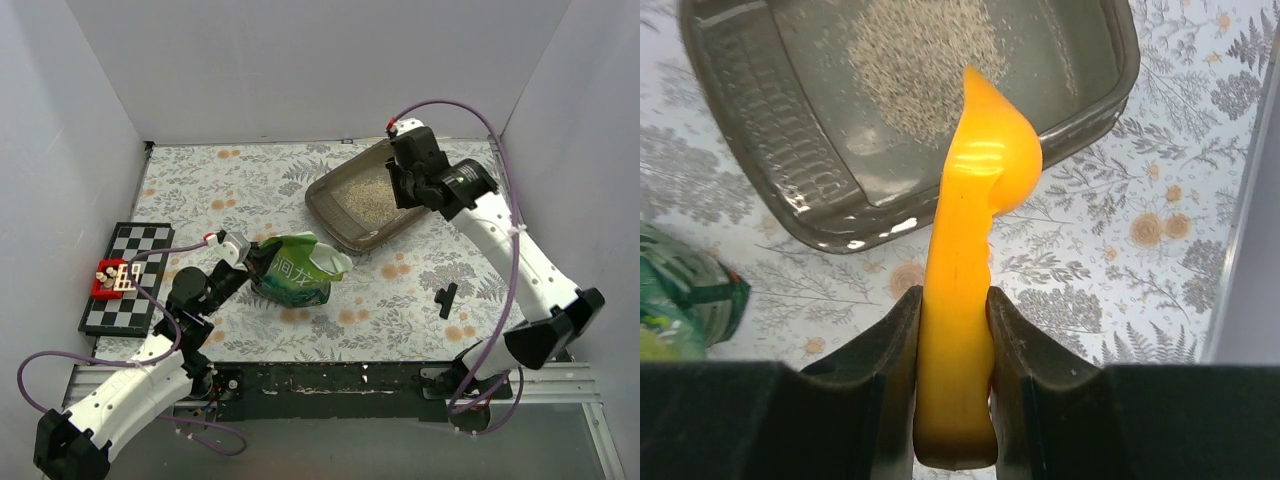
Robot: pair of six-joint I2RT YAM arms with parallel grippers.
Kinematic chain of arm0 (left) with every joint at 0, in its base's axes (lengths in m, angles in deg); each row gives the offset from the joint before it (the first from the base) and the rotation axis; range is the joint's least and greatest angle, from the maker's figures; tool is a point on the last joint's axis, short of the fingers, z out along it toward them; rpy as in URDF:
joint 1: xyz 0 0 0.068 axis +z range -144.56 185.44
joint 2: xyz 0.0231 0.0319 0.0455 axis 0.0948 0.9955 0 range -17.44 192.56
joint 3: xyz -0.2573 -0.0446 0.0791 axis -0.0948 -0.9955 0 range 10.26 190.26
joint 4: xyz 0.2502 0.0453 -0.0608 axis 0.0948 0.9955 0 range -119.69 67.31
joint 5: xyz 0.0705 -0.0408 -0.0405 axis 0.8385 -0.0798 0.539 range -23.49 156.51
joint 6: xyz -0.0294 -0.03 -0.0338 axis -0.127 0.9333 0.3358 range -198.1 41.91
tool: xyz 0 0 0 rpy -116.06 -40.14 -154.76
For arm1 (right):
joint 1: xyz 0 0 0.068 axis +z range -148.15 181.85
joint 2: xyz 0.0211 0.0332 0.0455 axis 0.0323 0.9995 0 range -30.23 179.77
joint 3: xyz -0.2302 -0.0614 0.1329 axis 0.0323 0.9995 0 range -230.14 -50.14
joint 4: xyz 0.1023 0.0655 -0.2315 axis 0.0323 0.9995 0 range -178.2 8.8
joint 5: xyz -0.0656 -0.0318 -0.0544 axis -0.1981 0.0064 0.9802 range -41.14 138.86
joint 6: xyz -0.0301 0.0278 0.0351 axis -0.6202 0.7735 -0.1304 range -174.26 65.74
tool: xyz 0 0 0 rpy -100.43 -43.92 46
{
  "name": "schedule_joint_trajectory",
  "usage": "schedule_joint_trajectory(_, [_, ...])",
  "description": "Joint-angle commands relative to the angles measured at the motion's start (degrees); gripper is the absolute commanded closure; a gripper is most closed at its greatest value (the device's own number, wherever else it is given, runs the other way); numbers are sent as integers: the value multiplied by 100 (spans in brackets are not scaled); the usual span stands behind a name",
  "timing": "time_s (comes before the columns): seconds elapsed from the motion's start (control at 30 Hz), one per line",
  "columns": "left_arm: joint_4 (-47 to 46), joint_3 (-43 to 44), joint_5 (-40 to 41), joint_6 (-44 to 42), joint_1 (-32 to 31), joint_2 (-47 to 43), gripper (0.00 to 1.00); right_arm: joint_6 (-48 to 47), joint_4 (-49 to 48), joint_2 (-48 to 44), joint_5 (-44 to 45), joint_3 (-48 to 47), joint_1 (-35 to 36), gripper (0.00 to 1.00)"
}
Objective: Fill the litter box with clean litter
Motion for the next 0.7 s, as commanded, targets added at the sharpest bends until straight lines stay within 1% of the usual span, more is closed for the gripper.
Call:
schedule_joint_trajectory(0.0, [290, 192, 401, -165, 39, -39, 100, 333, -496, -1104, -267, 391, -28, 99])
schedule_joint_trajectory(0.13, [403, 226, 839, -279, 39, -259, 100, 754, -306, -1616, -187, 761, -54, 99])
schedule_joint_trajectory(0.2, [667, 428, 1121, -280, 39, -338, 100, 974, -296, -1984, -475, 1050, -46, 99])
schedule_joint_trajectory(0.27, [965, 656, 1603, -288, 39, -312, 100, 1333, -235, -2336, -757, 1384, -54, 99])
schedule_joint_trajectory(0.33, [1343, 955, 1877, -297, 39, -303, 100, 1825, -25, -2661, -794, 1727, -54, 99])
schedule_joint_trajectory(0.47, [1617, 1290, 2062, -333, 39, -417, 100, 2476, 266, -3338, -645, 2535, -54, 99])
schedule_joint_trajectory(0.57, [1784, 1405, 2124, -324, 39, -558, 100, 2995, 118, -3926, -302, 3448, -54, 99])
schedule_joint_trajectory(0.67, [1811, 1291, 2036, -262, 39, -707, 100, 3487, -329, -4393, -48, 4301, -54, 99])
